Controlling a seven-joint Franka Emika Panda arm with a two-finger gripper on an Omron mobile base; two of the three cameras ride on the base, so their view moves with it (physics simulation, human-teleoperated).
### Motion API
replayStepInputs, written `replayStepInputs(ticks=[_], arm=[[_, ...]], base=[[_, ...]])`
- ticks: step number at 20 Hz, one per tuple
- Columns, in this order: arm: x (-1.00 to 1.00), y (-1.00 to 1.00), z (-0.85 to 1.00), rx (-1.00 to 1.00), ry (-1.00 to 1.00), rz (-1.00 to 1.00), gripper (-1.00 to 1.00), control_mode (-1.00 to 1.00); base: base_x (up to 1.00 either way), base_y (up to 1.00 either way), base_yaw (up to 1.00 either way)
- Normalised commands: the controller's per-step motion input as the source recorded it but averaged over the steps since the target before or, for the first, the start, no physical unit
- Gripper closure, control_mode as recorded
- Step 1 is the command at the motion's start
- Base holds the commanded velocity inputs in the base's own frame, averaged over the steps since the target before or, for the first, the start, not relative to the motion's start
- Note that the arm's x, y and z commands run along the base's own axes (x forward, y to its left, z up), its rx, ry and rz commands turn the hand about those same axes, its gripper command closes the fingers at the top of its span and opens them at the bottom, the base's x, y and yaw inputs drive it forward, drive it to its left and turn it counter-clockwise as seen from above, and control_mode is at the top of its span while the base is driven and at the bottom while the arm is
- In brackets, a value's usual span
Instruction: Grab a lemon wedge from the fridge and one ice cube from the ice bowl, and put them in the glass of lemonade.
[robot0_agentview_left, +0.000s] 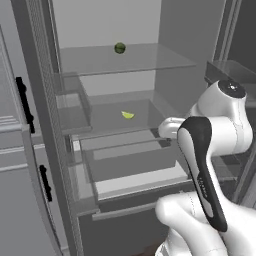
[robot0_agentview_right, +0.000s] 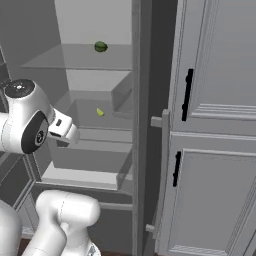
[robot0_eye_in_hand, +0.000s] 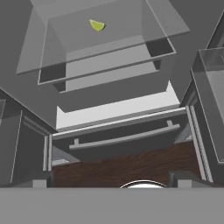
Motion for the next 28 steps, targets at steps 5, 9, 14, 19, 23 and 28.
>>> replayStepInputs(ticks=[5,9,14,19,23,28], arm=[[0.00,0.00,0.00,0.00,0.00,0.00,-1.00,1.00],[0.00,0.00,0.00,0.00,0.00,0.00,-1.00,1.00],[0.00,0.00,0.00,0.00,0.00,0.00,-1.00,1.00],[0.00,0.00,0.00,0.00,0.00,0.00,-1.00,1.00],[0.00,0.00,0.00,0.00,0.00,0.00,-1.00,1.00],[0.00,0.00,0.00,0.00,0.00,0.00,-1.00,1.00]], base=[[0.28,0.16,0.04],[0.02,0.06,0.13],[0.00,0.04,0.18],[-0.07,0.19,0.12],[0.46,0.01,0.00],[0.69,0.27,-0.05]])
